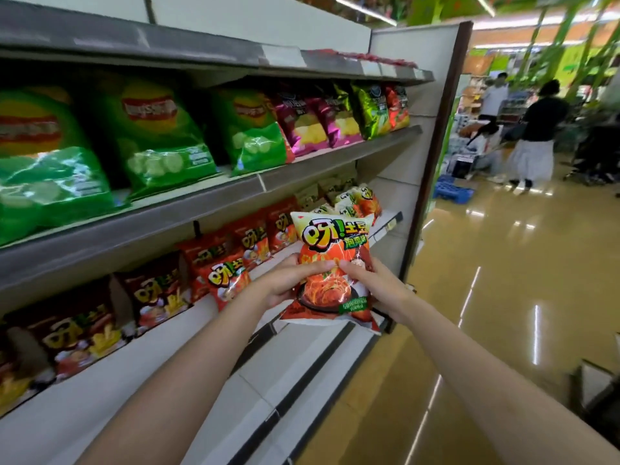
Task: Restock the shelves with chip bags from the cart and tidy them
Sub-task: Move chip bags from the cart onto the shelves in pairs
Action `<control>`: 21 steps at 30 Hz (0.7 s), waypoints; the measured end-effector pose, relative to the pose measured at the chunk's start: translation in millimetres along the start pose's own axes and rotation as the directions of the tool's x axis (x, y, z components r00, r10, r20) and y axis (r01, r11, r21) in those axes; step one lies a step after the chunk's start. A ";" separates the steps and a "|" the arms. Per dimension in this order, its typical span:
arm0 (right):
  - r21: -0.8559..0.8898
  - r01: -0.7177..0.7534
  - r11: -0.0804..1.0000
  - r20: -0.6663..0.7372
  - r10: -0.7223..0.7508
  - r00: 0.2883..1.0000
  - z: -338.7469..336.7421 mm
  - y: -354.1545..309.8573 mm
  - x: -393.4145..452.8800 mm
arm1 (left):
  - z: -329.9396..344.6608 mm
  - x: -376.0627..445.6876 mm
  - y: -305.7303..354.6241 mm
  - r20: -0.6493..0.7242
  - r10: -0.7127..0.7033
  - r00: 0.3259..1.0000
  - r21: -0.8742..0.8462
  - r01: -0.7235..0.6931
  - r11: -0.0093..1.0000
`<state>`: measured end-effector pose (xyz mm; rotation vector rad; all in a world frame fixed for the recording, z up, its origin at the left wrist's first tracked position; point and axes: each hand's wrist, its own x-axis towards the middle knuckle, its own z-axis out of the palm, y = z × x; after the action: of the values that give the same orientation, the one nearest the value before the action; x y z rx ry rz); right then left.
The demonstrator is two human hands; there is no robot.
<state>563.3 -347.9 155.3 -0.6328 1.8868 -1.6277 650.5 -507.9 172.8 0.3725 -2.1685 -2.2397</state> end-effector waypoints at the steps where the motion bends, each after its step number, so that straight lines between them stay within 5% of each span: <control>1: -0.006 -0.004 1.000 -0.004 0.004 1.000 -8.4 5.0 6.1 | 3.0 16.7 -6.0 0.003 -0.023 1.000 -0.001 0.023 1.000; 6: 0.013 -0.037 0.999 -0.016 0.037 0.999 -62.3 26.0 43.9 | 23.4 87.6 -23.5 0.000 -0.090 0.996 -0.016 0.090 0.996; 12: 0.038 -0.098 0.994 -0.010 0.098 0.995 -144.8 53.3 116.3 | 66.5 167.2 -25.3 -0.163 -0.075 0.984 -0.068 0.065 0.996; 21: -0.196 -0.039 0.980 0.054 0.050 0.997 -275.9 52.7 164.7 | 146.9 278.0 -10.8 -0.326 -0.085 0.941 -0.181 0.026 0.983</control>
<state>255.0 -251.6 113.8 -0.7048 2.0178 -1.3925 357.0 -408.7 118.0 0.7541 -1.8012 -2.1791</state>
